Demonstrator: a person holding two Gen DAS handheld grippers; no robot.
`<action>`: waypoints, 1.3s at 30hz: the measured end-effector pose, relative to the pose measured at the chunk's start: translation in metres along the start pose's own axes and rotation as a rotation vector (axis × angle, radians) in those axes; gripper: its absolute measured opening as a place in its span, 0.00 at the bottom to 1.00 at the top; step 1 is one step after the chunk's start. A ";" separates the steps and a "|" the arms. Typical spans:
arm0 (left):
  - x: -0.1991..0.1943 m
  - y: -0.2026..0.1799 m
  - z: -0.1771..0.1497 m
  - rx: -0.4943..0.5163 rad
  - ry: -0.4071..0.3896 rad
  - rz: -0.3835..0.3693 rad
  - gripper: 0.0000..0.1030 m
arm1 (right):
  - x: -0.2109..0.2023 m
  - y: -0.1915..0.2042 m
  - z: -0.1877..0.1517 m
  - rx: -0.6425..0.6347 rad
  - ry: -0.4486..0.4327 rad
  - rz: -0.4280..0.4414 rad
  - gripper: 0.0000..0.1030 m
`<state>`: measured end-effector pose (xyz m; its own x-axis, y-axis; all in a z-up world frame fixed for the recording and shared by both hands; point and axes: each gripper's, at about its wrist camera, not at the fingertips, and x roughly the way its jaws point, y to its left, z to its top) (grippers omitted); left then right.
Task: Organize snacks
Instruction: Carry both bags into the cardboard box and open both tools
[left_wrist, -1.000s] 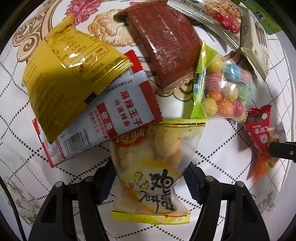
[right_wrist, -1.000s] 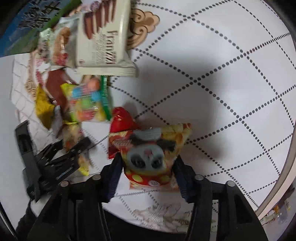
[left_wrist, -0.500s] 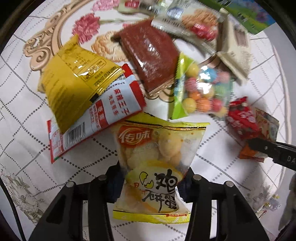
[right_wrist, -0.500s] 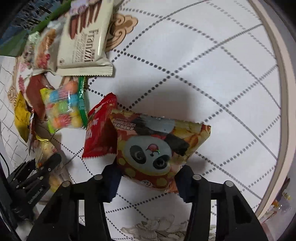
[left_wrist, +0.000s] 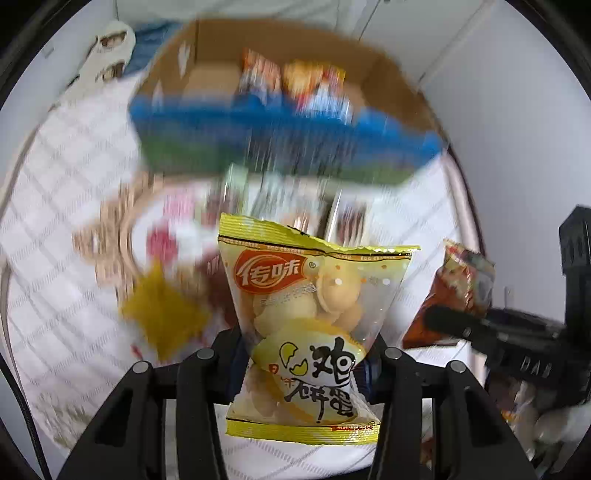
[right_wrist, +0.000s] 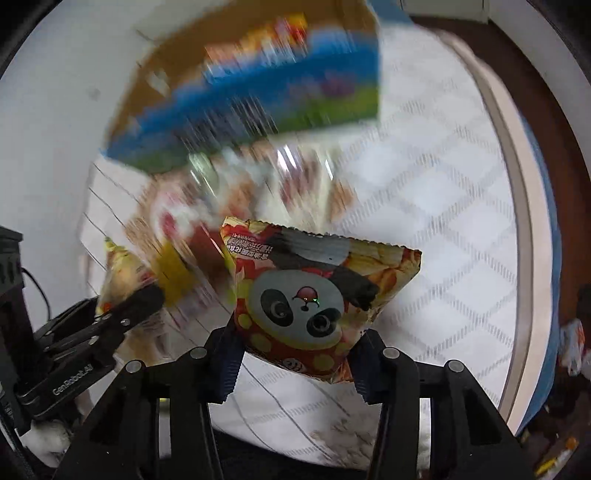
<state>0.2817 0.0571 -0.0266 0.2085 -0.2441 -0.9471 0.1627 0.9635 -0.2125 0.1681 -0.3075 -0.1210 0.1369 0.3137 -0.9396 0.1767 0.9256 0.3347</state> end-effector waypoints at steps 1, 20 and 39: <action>-0.009 -0.004 0.019 0.004 -0.029 0.002 0.43 | -0.012 0.007 0.014 -0.011 -0.028 0.007 0.50; 0.090 0.061 0.283 -0.031 0.048 0.208 0.43 | 0.020 0.056 0.309 -0.141 -0.074 -0.241 0.50; 0.124 0.078 0.322 -0.044 0.022 0.213 0.97 | 0.068 0.045 0.352 -0.109 -0.047 -0.280 0.97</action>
<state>0.6310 0.0667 -0.0828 0.2126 -0.0330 -0.9766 0.0752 0.9970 -0.0173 0.5286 -0.3190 -0.1449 0.1432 0.0352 -0.9891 0.1091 0.9927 0.0511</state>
